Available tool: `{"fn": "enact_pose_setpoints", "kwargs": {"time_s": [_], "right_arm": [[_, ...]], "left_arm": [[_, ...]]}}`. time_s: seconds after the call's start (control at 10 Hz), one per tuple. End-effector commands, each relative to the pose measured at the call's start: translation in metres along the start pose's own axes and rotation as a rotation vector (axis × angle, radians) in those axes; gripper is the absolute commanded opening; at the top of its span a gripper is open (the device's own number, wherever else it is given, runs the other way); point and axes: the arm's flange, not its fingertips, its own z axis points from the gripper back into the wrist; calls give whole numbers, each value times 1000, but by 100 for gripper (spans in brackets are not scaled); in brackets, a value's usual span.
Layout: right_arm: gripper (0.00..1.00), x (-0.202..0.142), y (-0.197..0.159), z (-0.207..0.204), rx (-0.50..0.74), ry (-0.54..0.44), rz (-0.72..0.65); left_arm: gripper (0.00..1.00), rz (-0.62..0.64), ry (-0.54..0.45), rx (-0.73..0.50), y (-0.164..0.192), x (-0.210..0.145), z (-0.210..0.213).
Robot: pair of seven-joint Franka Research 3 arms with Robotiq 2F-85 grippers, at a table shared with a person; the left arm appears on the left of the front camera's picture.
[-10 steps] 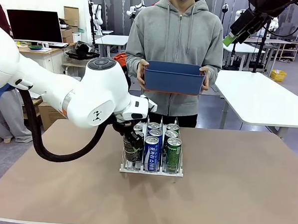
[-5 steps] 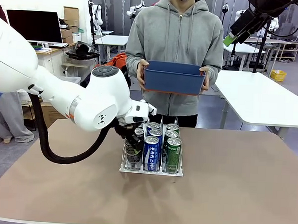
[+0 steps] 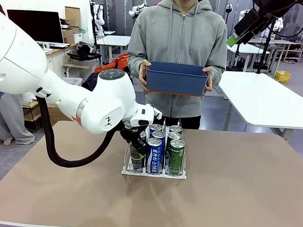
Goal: Fill the beverage cans into the dispenser.
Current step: Place the picked Pepsi coke in the line of the Automatic Can Dispenser with the same cans.
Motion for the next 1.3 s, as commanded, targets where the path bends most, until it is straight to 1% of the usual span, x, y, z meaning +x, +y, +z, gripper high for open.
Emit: {"fn": "enact_pose_setpoints", "kwargs": {"time_s": [0.0,0.2,0.3,0.4,0.5,0.6,0.7,1.0,1.1,1.2], "right_arm": [[100,-1,0,1,5,7,-1],[100,-1,0,1,5,7,-1],[100,-1,0,1,5,7,-1],[100,-1,0,1,5,7,-1],[100,-1,0,1,5,7,-1],[100,-1,0,1,5,7,-1],[100,-1,0,1,5,7,-1],[100,-1,0,1,5,7,-1],[100,-1,0,1,5,7,-1],[100,-1,0,1,5,7,-1]], "left_arm": [[58,18,-2,4,0,0,0],[58,-1,2,-1,0,0,0],[77,-12,-19,55,2,-2,14],[77,-10,-26,90,2,-3,27],[97,-11,-35,123,3,-3,38],[80,-15,-49,140,2,-3,47],[100,-12,-58,160,0,-4,57],[100,-5,-86,182,-4,-5,79],[93,-24,-93,210,-8,-5,83],[93,-20,-98,147,1,0,82]]}}
